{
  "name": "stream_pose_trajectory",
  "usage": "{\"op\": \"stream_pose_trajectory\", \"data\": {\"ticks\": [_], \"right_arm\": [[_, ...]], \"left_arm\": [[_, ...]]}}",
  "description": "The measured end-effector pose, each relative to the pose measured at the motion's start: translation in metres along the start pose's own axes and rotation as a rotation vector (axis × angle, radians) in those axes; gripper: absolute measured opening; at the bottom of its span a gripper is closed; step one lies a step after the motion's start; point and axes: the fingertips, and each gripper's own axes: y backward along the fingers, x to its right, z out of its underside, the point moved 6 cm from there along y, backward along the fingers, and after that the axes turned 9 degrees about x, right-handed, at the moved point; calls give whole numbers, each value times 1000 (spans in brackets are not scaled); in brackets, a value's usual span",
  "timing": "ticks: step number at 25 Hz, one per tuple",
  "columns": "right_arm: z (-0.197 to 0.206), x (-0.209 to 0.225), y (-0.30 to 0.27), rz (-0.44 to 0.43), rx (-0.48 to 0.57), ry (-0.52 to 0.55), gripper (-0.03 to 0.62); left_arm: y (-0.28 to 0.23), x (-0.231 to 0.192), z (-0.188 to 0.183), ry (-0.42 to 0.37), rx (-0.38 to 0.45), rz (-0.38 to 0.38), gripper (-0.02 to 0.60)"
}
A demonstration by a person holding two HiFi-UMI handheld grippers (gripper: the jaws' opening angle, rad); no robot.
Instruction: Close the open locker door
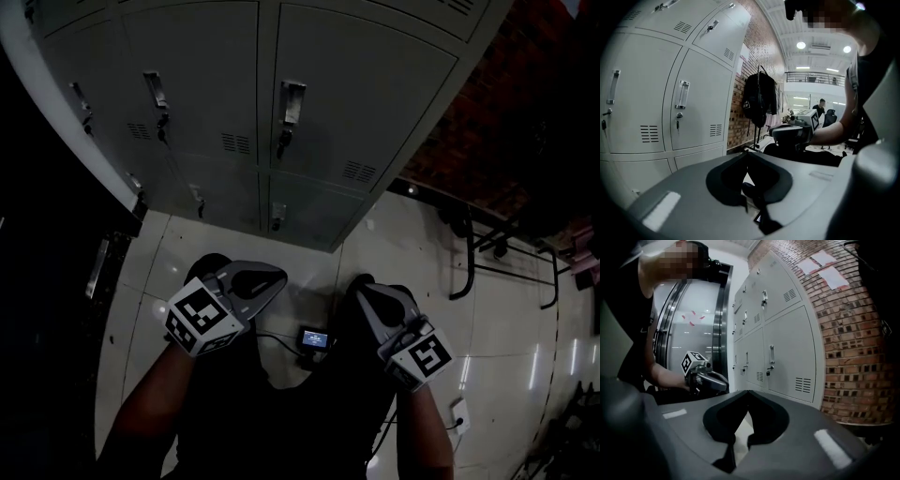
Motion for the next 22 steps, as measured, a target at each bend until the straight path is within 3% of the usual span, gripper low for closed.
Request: {"op": "stream_pose_trajectory", "data": {"ticks": [6, 22], "right_arm": [[-4, 6, 12, -5, 68, -58, 2], [-1, -2, 4, -11, 8, -2, 2]], "left_arm": [[-3, 4, 2, 3, -5, 10, 12], [-2, 4, 1, 8, -5, 13, 12]]}}
